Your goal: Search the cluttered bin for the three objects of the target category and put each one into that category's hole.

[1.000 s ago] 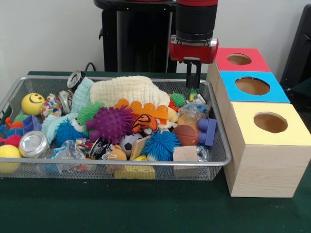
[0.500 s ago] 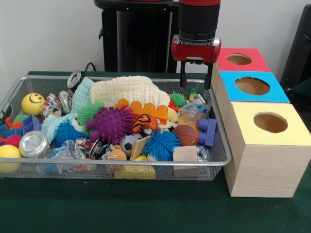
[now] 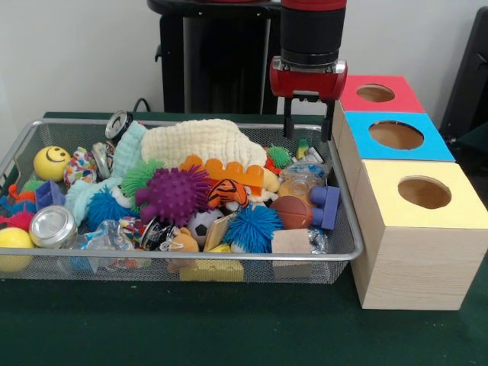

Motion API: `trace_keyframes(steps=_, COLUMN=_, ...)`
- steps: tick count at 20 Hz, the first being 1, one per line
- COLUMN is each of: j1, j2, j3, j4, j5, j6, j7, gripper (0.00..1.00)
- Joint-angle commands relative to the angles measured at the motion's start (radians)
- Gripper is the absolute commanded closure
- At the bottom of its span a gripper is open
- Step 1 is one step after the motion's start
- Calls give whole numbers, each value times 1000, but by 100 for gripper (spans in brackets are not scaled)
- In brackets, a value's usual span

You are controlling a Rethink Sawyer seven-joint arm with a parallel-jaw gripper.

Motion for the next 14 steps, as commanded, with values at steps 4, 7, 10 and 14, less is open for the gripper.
trace_keyframes(steps=4, j1=-32, j2=68, j3=110, j4=-134, j5=-25, j6=59, j7=-13, gripper=0)
trace_keyframes(steps=7, j1=-22, j2=64, j3=104, j4=-150, j5=-20, j6=79, j7=-7, gripper=0)
trace_keyframes(steps=10, j1=-20, j2=72, j3=106, j4=-167, j5=-16, j6=82, j7=-2, gripper=0)
trace_keyframes(steps=14, j1=-24, j2=77, j3=112, j4=-184, j5=-10, j6=101, j7=-3, gripper=0)
